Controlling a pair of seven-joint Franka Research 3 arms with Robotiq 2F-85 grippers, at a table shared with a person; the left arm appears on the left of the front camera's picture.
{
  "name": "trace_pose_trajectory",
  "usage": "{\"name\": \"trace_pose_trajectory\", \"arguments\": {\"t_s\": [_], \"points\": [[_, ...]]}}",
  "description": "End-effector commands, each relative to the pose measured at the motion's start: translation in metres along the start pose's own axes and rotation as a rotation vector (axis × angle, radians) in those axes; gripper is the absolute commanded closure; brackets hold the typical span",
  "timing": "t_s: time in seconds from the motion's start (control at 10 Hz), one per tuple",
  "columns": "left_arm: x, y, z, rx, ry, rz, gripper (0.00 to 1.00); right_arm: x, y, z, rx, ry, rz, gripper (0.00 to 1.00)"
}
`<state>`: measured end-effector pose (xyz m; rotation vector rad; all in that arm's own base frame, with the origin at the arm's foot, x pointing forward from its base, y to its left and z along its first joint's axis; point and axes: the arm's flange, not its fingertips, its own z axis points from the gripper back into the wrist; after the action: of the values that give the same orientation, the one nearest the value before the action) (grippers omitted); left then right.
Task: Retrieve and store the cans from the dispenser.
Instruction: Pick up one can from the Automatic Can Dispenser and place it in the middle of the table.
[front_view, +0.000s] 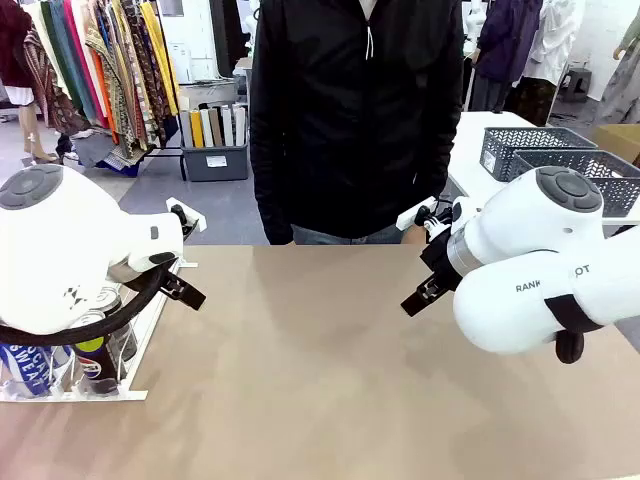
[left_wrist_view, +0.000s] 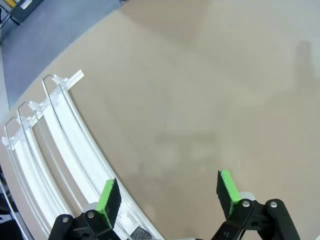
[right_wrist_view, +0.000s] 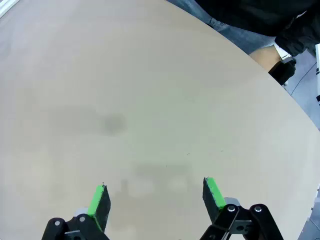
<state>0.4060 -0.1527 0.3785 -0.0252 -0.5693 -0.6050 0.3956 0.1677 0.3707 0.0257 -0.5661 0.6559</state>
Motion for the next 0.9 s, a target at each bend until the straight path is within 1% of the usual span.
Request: {"name": "trace_pose_trajectory", "arguments": {"t_s": [0.0, 0.8], "points": [[0.0, 0.0011, 0.0006, 0.002, -0.001, 0.003, 0.0, 0.0, 0.0, 0.0, 0.0, 0.0, 0.0, 0.0], [0.0, 0.0011, 0.0006, 0.002, -0.001, 0.003, 0.0, 0.0, 0.0, 0.0, 0.0, 0.0, 0.0, 0.0]]}}
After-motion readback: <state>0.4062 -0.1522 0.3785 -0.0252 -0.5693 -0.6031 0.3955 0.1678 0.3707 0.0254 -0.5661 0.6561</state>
